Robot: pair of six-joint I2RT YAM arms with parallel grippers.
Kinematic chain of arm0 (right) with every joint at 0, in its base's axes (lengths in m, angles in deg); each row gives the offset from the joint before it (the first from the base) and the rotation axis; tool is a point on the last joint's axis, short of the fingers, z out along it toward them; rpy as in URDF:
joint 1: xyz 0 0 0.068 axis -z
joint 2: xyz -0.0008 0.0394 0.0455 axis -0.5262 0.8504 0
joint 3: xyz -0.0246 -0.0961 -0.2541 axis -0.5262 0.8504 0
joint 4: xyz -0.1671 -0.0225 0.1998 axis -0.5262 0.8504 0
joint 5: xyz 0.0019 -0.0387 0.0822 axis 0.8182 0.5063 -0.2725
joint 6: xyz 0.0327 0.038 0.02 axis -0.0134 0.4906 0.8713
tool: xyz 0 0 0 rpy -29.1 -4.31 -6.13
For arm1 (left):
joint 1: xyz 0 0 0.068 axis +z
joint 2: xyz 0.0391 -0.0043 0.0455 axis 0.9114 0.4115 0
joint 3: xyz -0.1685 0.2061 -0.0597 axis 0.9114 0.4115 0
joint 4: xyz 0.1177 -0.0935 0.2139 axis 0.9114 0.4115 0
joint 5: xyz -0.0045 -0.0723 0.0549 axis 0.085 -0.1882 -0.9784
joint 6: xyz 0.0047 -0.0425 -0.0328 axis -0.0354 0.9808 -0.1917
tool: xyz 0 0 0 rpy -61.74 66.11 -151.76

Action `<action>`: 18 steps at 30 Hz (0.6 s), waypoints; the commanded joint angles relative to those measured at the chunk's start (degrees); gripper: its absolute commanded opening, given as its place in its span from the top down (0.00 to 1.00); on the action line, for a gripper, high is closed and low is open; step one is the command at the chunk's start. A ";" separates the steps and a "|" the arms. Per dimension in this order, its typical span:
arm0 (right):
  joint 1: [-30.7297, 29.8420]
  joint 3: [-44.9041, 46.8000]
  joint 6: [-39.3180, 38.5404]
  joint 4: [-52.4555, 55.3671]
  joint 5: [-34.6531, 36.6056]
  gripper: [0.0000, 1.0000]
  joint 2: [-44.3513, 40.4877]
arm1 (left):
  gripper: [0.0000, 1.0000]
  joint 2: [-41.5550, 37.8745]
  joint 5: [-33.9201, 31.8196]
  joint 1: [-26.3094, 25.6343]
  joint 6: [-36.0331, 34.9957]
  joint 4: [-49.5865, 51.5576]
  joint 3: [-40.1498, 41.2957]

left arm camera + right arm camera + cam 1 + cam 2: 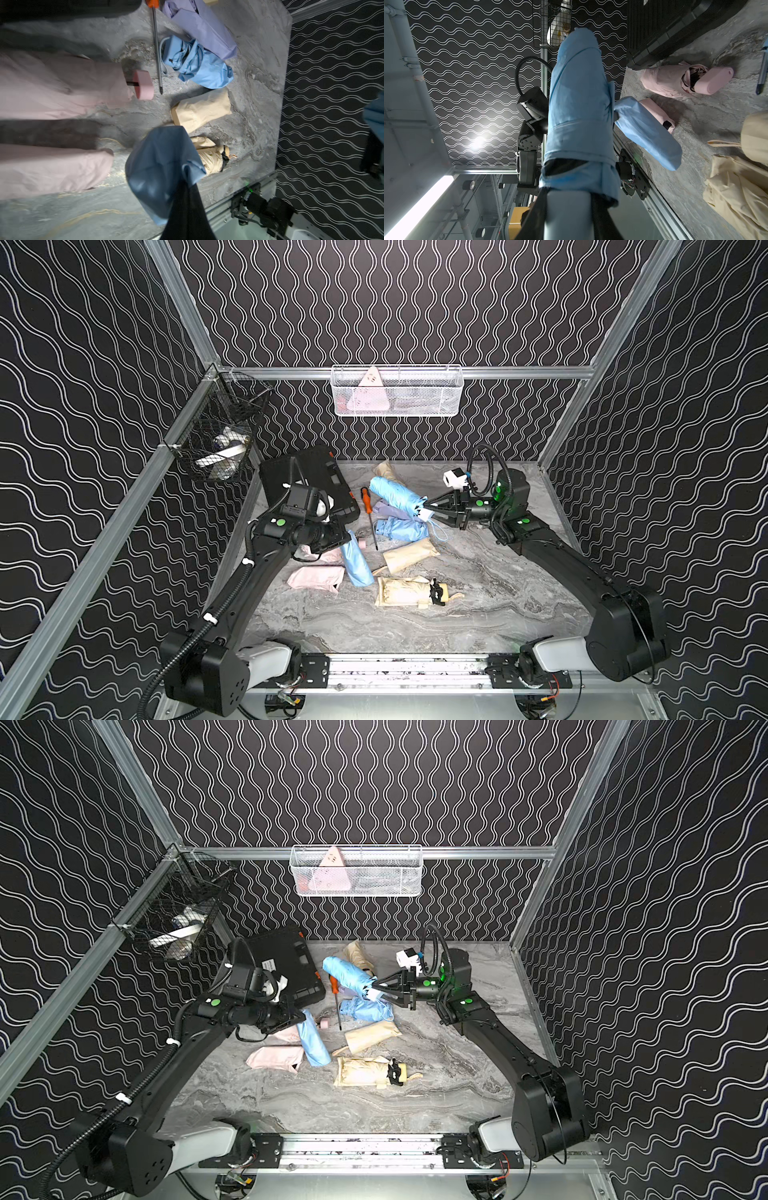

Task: Take umbrellas out of sleeves
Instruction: Place the umbrella sleeve at the center of the board.

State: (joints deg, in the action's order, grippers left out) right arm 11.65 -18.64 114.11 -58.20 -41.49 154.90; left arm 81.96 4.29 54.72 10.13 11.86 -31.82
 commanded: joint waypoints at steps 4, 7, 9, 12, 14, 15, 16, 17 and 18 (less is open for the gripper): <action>-0.38 -0.47 0.67 -4.23 -0.72 0.98 0.37 | 1.00 -4.42 5.72 -0.35 7.10 -3.95 3.55; -0.55 0.15 0.76 -4.57 -0.63 0.98 0.59 | 1.00 -6.98 7.21 -0.40 8.81 -4.04 5.75; -0.55 0.79 0.90 -4.68 -0.37 0.98 0.60 | 1.00 -8.88 7.70 -0.44 9.68 -3.93 7.96; -0.54 1.52 -0.77 -2.33 0.86 0.98 -0.50 | 1.00 -11.64 9.25 -0.53 11.74 -5.93 12.61; -0.75 1.12 -4.27 2.97 2.41 0.98 -1.46 | 1.00 -13.25 10.62 -1.08 14.55 -10.00 16.24; -0.92 0.79 -5.42 5.20 3.34 0.98 -1.71 | 1.00 -13.77 11.27 -1.54 16.67 -12.29 17.85; -1.31 0.44 -5.77 7.36 4.52 0.98 -1.93 | 1.00 -14.59 11.90 -2.13 19.46 -15.03 19.35; -1.89 0.37 -5.17 7.70 5.42 0.98 -2.12 | 1.00 -15.75 12.30 -2.52 21.94 -17.97 20.87; -2.58 0.38 -4.58 7.31 6.09 0.98 -2.27 | 1.00 -17.04 12.10 -2.59 22.74 -19.02 21.68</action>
State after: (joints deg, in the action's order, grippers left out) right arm 10.06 -17.59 111.05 -52.28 -37.92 153.35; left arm 67.16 14.10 52.49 25.80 1.72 -12.04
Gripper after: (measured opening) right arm 0.278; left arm 0.050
